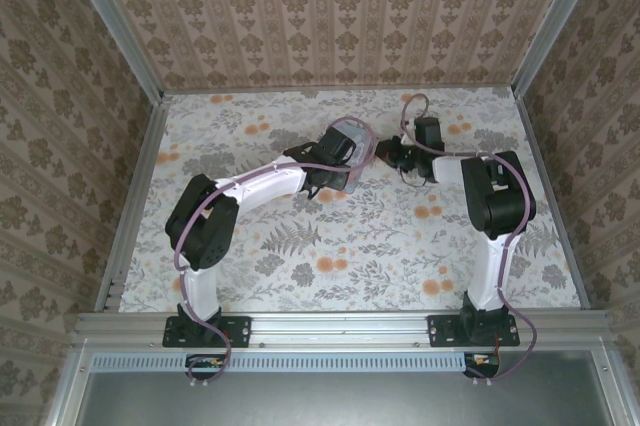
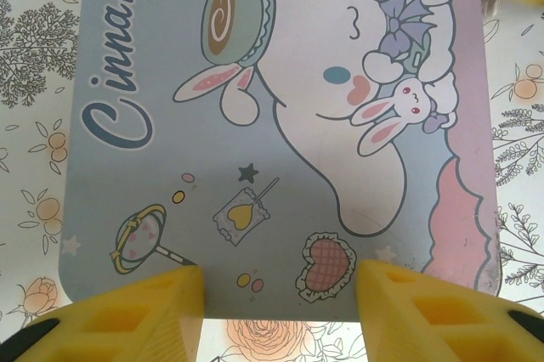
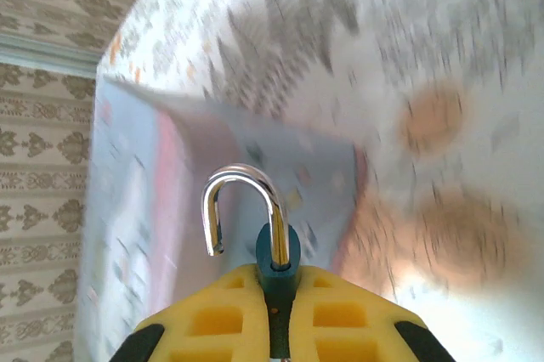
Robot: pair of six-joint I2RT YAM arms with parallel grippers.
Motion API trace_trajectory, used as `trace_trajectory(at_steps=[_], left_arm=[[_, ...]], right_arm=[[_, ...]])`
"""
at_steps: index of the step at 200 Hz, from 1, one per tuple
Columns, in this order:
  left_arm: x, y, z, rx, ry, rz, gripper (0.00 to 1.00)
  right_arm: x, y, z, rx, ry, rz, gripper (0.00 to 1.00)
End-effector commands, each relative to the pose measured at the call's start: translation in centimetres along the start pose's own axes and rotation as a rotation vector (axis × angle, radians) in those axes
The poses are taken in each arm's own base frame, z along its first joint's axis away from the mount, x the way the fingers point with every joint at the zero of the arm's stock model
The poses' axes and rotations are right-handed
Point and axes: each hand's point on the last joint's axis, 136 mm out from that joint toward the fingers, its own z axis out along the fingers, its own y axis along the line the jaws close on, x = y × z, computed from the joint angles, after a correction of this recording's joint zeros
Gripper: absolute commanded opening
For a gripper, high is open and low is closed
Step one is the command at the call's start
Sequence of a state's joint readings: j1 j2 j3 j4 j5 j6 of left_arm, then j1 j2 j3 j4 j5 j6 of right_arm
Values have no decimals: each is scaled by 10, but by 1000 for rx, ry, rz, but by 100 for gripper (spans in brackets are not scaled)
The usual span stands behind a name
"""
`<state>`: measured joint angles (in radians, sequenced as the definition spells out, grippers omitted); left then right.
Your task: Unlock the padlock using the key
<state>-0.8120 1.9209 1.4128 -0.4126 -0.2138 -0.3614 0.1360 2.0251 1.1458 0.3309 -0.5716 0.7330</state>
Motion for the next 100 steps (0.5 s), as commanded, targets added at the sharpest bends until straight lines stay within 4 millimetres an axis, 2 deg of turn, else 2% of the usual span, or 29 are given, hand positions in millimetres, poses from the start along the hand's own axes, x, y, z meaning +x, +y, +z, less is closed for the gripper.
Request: trace_trajectory(at_steps=[1,39,54,71,100], left_arm=[[123,10,33,-18,420,88,50],[117,10,28,-10,406,84,52],[110,8,23,4,387,77,58],[97,4,15,25,355,67,67],[70,-2,-2,75,281,35,79]], right_arm=[[5,-9,1,66,46,-20,0],[17,-5,-22,67,21,-23,0],[28,-2,-36,62,13,-17,0],[46,1,-52,62,18,-14,0],[96,13,-70,48,84,-30,0]])
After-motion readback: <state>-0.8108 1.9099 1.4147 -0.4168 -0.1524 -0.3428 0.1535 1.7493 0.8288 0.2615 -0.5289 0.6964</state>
